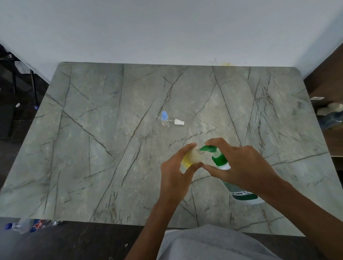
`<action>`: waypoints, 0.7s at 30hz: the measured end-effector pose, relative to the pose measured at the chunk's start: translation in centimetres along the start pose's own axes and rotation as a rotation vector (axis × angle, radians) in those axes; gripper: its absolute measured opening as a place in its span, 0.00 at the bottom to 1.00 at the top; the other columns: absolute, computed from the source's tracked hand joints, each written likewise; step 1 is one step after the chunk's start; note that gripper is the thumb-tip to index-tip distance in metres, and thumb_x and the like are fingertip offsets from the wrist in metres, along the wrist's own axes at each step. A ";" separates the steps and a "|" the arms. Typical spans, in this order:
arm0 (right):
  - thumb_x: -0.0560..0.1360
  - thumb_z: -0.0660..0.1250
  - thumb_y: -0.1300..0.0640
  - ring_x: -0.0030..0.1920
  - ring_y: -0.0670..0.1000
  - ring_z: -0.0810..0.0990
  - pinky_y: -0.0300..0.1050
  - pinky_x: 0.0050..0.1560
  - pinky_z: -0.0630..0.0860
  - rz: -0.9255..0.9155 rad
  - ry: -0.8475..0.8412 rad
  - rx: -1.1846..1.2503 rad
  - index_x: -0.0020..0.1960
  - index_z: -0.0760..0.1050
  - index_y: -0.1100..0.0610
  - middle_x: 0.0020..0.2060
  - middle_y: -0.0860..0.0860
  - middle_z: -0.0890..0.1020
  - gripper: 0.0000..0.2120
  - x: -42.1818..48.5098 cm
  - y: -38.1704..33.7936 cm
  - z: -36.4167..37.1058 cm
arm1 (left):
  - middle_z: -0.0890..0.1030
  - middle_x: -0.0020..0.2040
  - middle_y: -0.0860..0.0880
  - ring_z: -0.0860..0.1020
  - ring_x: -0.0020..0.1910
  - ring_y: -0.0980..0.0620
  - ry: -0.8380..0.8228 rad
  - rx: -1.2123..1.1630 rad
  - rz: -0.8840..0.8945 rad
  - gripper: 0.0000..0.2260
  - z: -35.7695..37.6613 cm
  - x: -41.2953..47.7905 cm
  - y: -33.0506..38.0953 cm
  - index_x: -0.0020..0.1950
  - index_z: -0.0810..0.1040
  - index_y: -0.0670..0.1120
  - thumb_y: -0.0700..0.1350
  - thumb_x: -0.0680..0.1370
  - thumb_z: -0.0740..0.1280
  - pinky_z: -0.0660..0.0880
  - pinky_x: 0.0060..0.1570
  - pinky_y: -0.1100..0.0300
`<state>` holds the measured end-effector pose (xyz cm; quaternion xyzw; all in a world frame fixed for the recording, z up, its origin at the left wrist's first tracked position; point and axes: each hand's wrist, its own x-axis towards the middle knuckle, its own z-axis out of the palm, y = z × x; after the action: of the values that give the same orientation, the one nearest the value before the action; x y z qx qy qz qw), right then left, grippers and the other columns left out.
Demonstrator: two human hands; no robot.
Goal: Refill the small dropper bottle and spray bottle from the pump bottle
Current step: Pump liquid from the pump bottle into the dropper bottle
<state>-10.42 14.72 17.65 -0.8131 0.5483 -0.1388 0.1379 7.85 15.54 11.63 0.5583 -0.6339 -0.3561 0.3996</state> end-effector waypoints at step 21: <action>0.67 0.57 0.31 0.30 0.42 0.75 0.38 0.30 0.78 0.055 0.044 0.073 0.59 0.65 0.46 0.41 0.48 0.84 0.27 0.2 0.0 0.3 | 0.80 0.61 0.55 0.79 0.57 0.60 0.008 0.024 -0.004 0.23 0.5 0.0 -0.3 0.65 0.77 0.51 0.47 0.71 0.75 0.78 0.54 0.65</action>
<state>-10.27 14.56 17.40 -0.7887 0.5681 -0.1728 0.1591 7.56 15.45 11.12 0.5658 -0.6354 -0.3471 0.3946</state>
